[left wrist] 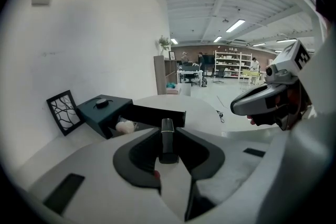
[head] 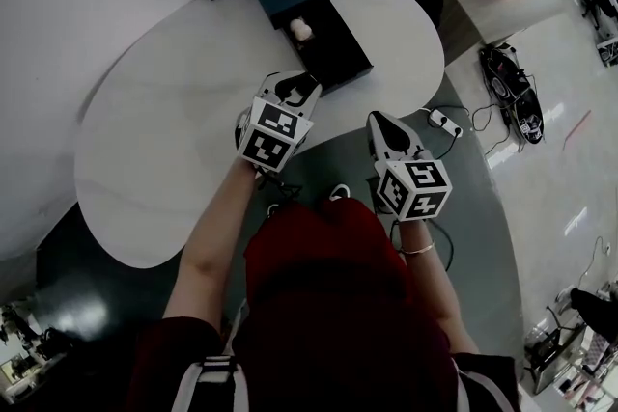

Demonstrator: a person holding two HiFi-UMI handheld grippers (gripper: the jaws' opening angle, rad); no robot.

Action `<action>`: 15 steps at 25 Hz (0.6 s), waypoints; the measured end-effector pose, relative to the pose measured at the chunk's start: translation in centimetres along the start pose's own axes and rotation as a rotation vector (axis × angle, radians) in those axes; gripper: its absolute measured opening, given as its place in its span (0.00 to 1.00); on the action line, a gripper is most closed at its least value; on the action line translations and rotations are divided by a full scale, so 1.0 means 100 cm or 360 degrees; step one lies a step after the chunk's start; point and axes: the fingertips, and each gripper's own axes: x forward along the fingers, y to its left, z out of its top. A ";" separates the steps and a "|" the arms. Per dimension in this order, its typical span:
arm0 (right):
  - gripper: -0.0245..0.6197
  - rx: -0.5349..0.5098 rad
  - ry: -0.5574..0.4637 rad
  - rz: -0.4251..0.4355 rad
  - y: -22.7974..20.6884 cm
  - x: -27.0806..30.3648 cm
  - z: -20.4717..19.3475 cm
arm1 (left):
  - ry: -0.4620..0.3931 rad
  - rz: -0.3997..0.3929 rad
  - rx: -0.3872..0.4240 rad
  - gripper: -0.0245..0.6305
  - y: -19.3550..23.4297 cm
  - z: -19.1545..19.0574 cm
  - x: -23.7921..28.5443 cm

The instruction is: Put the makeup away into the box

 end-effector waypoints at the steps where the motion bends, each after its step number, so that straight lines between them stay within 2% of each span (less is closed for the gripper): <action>1: 0.06 0.0005 0.0001 -0.0007 -0.006 -0.001 0.000 | 0.0001 0.0003 -0.0001 0.20 -0.001 0.003 0.006; 9: 0.06 0.0039 -0.0003 -0.0025 -0.040 -0.008 0.004 | 0.0022 0.0035 -0.0029 0.20 -0.006 0.019 0.037; 15: 0.06 0.0041 -0.0004 0.0011 -0.049 -0.010 0.007 | 0.0046 0.0090 -0.0023 0.21 -0.008 0.022 0.046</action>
